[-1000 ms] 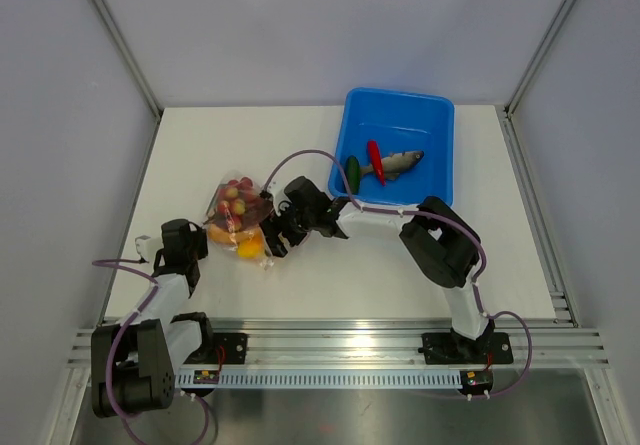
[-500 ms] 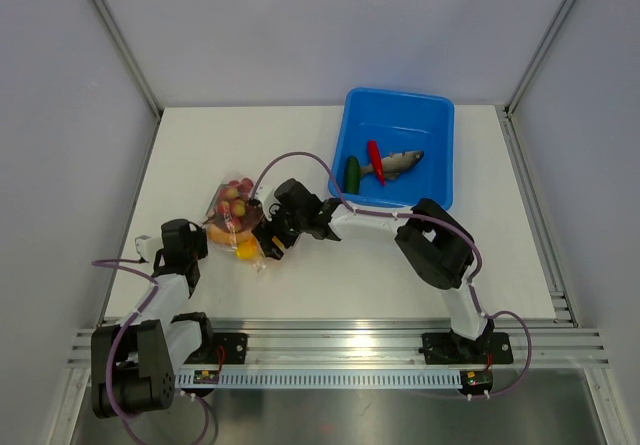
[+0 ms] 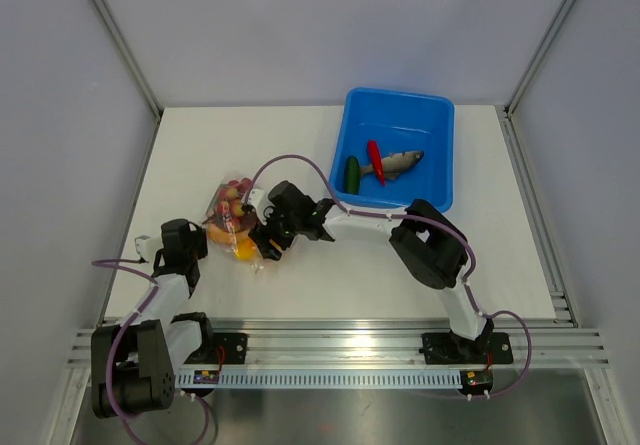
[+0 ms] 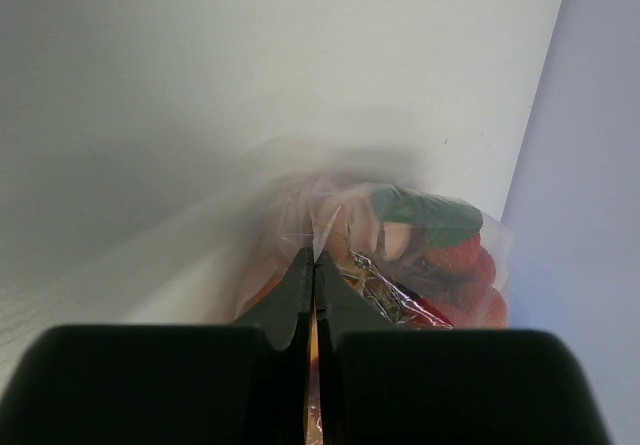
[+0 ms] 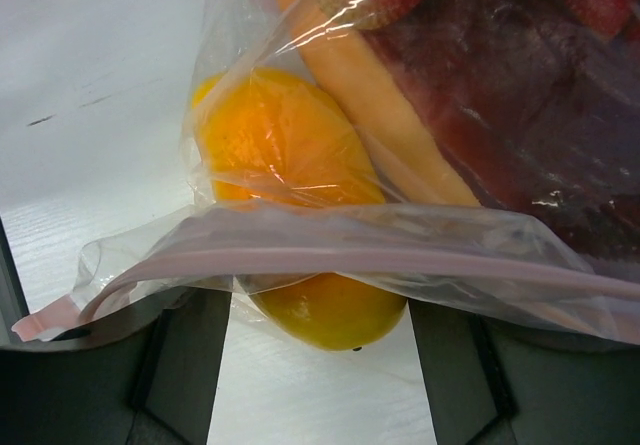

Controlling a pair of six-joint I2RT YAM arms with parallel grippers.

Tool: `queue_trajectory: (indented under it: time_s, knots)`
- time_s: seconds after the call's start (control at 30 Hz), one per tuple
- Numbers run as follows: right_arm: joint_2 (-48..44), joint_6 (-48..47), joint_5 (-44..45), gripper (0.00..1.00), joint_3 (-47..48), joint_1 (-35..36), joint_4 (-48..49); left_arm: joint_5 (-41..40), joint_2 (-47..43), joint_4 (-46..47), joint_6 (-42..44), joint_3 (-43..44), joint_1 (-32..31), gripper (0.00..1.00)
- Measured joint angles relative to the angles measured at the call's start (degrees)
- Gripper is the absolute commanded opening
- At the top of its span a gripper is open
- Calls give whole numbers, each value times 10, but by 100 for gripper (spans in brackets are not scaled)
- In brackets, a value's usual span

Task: Open the zip-top bag and remove the fake food
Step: Pick up the fake vegetable at the center of the board.

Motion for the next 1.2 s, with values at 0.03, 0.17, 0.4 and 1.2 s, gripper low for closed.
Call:
queue_trajectory:
  time_s: [0.03, 0.17, 0.4, 1.2]
  knots:
    - [0, -2, 1, 56, 0, 1, -2, 0, 0, 0, 0, 0, 0, 0]
    - [0, -7, 1, 44, 3, 2, -8, 1, 0, 0, 0, 0, 0, 0]
    - [0, -16, 15, 41, 10, 8, -26, 2, 0, 0, 0, 0, 0, 0]
    - [-35, -18, 188, 37, 34, 16, -151, 2, 0, -1, 0, 0, -2, 0]
